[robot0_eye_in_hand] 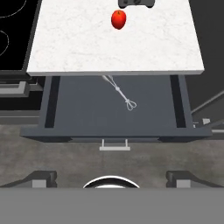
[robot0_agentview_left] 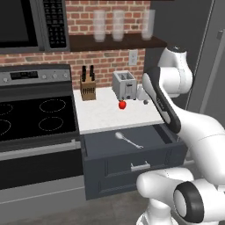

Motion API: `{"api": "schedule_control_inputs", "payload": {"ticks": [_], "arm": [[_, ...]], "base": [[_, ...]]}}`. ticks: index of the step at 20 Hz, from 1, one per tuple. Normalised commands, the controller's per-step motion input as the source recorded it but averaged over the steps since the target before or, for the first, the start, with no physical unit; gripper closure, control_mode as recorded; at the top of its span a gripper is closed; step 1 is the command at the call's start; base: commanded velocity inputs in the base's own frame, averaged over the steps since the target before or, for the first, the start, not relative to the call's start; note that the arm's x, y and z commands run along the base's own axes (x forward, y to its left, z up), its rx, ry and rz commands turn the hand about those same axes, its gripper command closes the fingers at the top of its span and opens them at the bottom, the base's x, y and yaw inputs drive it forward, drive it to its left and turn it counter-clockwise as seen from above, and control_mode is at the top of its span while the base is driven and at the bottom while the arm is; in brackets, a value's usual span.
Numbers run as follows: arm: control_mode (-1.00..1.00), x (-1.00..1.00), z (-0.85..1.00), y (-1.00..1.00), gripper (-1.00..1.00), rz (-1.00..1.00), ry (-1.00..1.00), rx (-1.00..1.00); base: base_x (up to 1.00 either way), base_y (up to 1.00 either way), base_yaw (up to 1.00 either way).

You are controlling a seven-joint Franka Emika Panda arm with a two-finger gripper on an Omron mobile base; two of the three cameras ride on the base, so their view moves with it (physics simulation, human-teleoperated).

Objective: Pick the tongs from the drawer and place it on the counter.

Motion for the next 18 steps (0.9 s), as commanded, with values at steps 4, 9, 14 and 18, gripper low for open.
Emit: {"api": "schedule_control_inputs", "payload": {"ticks": [4,9,14,18], "arm": [[1.0,0.0,0.0,0.0,-1.0,0.0,0.0,0.0],[1.0,0.0,0.0,0.0,-1.0,0.0,0.0,0.0],[1.0,0.0,0.0,0.0,-1.0,0.0,0.0,0.0],[1.0,0.0,0.0,0.0,-1.0,0.0,0.0,0.0]], "base": [[0.0,0.22,0.01],[0.0,0.14,0.06],[0.0,0.03,0.03],[0.0,0.02,0.01]]}}
